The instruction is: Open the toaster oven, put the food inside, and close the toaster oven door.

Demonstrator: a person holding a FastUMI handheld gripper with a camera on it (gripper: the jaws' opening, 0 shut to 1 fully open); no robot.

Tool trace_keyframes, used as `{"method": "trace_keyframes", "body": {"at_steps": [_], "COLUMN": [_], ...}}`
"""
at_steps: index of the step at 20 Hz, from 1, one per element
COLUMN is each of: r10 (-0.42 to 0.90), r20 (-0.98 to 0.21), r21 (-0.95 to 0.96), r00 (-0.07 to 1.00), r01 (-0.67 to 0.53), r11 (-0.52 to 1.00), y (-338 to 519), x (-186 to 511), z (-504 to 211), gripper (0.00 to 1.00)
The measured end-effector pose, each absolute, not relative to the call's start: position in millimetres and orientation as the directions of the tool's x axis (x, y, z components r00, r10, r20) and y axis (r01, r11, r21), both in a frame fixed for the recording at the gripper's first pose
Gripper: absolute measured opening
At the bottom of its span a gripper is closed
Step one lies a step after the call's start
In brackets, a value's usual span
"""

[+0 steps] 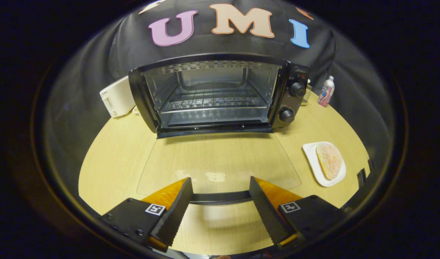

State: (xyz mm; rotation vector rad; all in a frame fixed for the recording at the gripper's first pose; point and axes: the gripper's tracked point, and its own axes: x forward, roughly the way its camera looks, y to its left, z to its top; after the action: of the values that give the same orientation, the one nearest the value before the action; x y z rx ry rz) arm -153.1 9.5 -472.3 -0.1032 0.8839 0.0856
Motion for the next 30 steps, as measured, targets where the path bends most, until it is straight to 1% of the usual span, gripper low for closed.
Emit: {"method": "trace_keyframes", "body": {"at_steps": [3,6,10,13,16,19,26,30], "r10": [0.006,-0.034,-0.14,-0.234,-0.33,-0.387,-0.454,-0.456], "r20": [-0.725,-0.687,-0.634,-0.602,-0.591,-0.595,-0.658,-0.712], "r21": [-0.096,-0.105,-0.114,-0.108,-0.129,-0.152,-0.219,-0.241], "r00": [0.689,0.726,0.761,0.764,0.737,0.704,0.601,0.534], "r01": [-0.11,-0.053,0.087,0.212,0.317,0.374,0.424,0.424], "r11": [0.989,0.993,0.99,0.971,0.94,0.915,0.879,0.873], "y": [0.1,-17.1,-64.0,-109.1,-156.3,-191.7,-239.4,-257.7], "x": [-135.5,-116.9,-97.1,-89.1,-90.5,-91.9,-104.0,-111.1], "z": [-445.9,-423.0,-394.1,-382.9,-384.6,-392.0,-427.7,-459.8], "gripper": [1.0,1.0,1.0,1.0,1.0,1.0,1.0,1.0]}}
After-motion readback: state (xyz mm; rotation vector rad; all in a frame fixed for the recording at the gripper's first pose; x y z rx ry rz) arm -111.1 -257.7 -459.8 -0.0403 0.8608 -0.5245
